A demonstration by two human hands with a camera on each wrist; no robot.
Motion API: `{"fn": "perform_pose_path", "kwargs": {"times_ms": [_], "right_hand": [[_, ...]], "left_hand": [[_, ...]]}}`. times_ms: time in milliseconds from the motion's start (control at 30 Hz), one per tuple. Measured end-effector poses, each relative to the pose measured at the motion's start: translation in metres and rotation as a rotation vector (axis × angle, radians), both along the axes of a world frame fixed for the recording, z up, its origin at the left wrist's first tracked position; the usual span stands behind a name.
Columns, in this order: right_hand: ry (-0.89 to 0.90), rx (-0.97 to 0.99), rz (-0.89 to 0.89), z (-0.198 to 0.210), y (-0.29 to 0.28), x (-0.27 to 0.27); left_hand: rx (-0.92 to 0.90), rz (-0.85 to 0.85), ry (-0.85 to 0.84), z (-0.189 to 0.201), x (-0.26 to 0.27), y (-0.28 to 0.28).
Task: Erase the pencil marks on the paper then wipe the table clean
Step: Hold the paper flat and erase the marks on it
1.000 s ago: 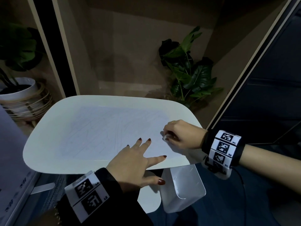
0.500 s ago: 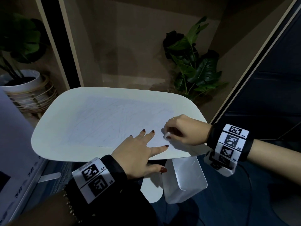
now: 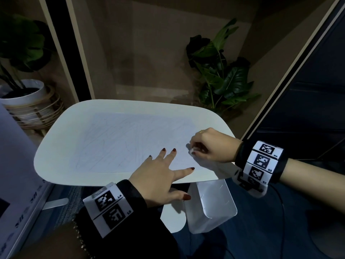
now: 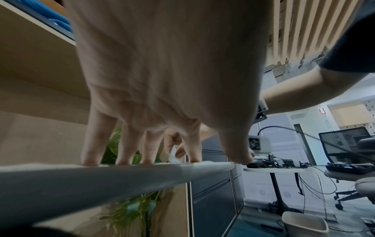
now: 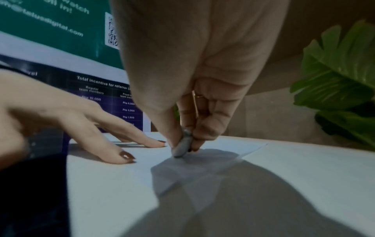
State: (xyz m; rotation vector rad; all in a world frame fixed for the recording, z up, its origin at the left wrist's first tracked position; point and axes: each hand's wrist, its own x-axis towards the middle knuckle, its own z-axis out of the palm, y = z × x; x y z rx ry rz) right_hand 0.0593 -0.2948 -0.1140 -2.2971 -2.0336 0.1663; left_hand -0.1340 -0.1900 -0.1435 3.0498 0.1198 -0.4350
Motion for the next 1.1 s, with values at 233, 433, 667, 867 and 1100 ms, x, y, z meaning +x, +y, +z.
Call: {"fn": "perform_pose_path", "kwargs": {"times_ms": [233, 433, 667, 867, 1100], "right_hand": [[0.101, -0.007, 0.112, 0.001, 0.001, -0.016], [0.06, 0.008, 0.111, -0.001, 0.003, -0.018], [0.052, 0.054, 0.051, -0.001, 0.003, -0.013], [0.037, -0.004, 0.013, 0.002, 0.004, -0.007], [0.152, -0.034, 0.113, 0.003, -0.001, -0.016]], "left_hand": [[-0.011, -0.001, 0.004, 0.0, 0.0, 0.0], [-0.021, 0.003, 0.005, 0.0, 0.0, 0.0], [-0.032, 0.007, 0.004, 0.002, -0.001, 0.0], [-0.025, 0.005, 0.006, 0.001, 0.0, 0.0], [-0.027, 0.004, 0.007, 0.001, -0.001, 0.0]]}}
